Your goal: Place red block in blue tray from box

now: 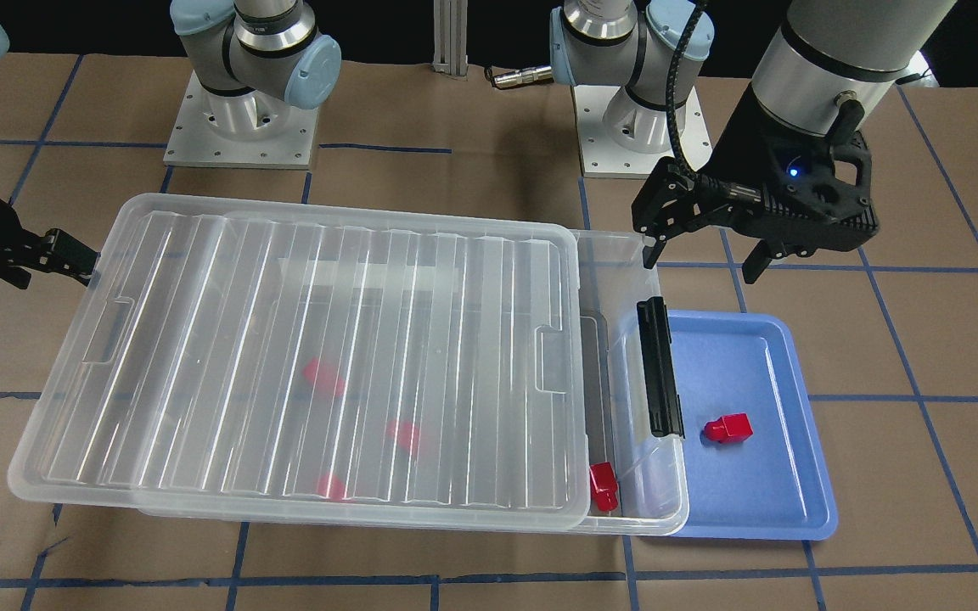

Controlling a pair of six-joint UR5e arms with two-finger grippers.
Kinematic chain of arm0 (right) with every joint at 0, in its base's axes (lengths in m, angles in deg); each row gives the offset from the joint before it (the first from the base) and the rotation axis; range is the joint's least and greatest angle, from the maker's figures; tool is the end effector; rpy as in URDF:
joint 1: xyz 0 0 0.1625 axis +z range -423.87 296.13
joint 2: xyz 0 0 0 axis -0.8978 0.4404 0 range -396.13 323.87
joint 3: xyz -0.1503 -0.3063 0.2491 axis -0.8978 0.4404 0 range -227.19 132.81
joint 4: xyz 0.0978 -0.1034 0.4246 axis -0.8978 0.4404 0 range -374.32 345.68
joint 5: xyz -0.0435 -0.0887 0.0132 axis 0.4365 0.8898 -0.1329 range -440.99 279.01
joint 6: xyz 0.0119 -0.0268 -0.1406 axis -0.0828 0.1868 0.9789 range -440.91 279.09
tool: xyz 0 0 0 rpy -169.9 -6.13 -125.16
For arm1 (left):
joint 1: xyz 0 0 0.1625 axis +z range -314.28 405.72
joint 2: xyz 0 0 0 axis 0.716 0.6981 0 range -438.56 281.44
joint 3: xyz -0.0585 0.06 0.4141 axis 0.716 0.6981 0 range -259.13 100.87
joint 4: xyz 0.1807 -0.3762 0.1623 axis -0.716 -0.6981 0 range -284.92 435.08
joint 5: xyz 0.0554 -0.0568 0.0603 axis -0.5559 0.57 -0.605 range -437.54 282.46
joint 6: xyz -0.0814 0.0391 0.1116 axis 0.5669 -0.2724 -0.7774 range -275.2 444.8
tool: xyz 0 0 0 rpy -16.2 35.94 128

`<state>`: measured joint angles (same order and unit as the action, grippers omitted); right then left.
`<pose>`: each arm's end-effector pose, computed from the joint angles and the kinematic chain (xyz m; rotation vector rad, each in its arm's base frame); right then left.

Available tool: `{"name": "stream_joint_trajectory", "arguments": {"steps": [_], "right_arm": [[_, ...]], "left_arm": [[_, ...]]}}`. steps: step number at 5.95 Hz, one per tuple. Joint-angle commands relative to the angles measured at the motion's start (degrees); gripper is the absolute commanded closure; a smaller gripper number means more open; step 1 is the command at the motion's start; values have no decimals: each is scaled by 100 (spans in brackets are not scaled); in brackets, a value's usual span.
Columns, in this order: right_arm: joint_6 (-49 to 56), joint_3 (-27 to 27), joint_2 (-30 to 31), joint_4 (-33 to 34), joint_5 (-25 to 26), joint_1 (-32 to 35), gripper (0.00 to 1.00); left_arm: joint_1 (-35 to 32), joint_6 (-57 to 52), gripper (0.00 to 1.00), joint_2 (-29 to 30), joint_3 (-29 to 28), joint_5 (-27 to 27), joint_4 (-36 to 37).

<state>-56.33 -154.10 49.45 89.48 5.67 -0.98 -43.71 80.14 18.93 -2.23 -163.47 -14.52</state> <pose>-0.1066 -0.5192 0.2729 0.0727 3.0279 0.1408 -0.1375 -0.5960 0.4912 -0.1151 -3.0689 0.1660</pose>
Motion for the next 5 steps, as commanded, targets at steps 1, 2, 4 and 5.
{"name": "stream_joint_trajectory", "arguments": {"steps": [1,2,4,5], "right_arm": [[-286,-5,3,0,-70,284,0],[-375,-5,3,-9,-70,398,0],[-602,-5,3,-17,-79,610,0],[-639,-5,3,-9,-88,723,0]], "left_arm": [[23,176,1,-81,27,-20,-5],[57,141,1,-63,96,32,3],[75,1,1,-10,290,-2,82],[67,43,1,-19,230,-29,-4]]}}
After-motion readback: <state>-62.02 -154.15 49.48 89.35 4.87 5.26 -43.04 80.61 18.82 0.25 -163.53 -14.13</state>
